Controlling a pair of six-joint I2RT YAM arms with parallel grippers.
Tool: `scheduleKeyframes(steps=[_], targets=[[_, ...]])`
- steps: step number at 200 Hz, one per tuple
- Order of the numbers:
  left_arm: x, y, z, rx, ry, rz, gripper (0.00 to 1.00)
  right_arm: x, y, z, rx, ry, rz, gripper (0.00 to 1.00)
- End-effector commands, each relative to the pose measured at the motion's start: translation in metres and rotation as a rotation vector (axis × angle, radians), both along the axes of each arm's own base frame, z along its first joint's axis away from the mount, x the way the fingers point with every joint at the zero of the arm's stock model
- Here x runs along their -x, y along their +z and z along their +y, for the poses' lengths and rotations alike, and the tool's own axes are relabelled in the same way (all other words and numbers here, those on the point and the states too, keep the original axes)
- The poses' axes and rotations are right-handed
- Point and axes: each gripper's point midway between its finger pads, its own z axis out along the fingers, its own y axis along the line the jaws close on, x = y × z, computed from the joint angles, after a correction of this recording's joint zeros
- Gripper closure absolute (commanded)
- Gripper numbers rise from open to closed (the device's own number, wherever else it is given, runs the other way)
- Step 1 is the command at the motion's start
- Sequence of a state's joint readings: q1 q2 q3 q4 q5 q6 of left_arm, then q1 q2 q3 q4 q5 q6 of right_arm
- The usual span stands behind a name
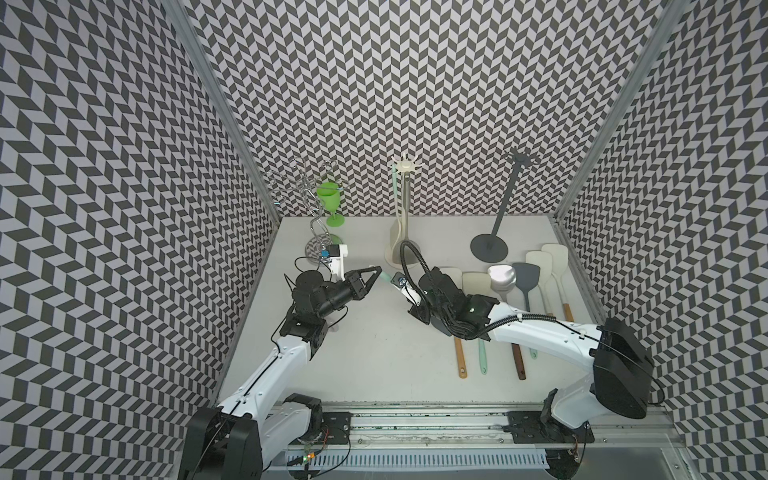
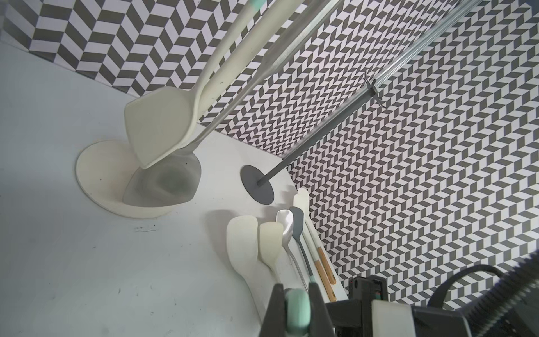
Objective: Take the spatula off the kitchen utensil rack
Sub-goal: Place the spatula at the center of the board.
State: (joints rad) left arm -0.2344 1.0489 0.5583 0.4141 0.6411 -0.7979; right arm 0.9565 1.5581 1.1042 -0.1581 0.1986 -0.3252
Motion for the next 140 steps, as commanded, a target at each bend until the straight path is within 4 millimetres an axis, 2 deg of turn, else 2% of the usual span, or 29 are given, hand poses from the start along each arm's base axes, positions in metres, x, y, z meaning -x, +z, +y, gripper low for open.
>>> scheduleKeyframes(steps=[1, 15, 21, 30, 35, 54, 82, 87, 118, 140], targets=[[0.014, 0.004, -0.009, 0.038, -0.060, -0.005, 1.00, -0.012, 0.042, 0.016, -0.123, -0.024, -0.092, 1.00], [0.013, 0.008, -0.006, 0.049, -0.033, -0.022, 1.00, -0.013, 0.045, 0.012, -0.128, -0.047, -0.098, 1.00], [0.013, 0.009, -0.004, 0.057, -0.018, -0.032, 1.00, -0.015, 0.047, 0.009, -0.133, -0.064, -0.100, 0.90], [0.013, 0.014, -0.001, 0.073, 0.002, -0.054, 1.00, -0.016, 0.050, 0.004, -0.141, -0.093, -0.103, 0.65], [0.012, 0.016, 0.001, 0.082, 0.012, -0.067, 1.00, -0.017, 0.052, 0.000, -0.147, -0.116, -0.104, 0.56], [0.011, 0.024, 0.007, 0.120, 0.065, -0.107, 1.00, -0.018, 0.062, -0.016, -0.186, -0.200, -0.105, 0.36], [0.013, 0.043, 0.010, 0.169, 0.128, -0.192, 1.00, -0.010, 0.096, -0.042, -0.368, -0.307, -0.092, 0.11], [0.013, 0.048, 0.010, 0.179, 0.139, -0.212, 1.00, -0.007, 0.101, -0.046, -0.410, -0.316, -0.087, 0.01], [0.016, 0.076, 0.004, 0.205, 0.206, -0.326, 1.00, 0.020, 0.134, -0.057, -0.648, -0.288, 0.029, 0.00], [0.019, 0.094, -0.001, 0.227, 0.249, -0.413, 1.00, 0.035, 0.150, -0.063, -0.800, -0.290, 0.134, 0.00]])
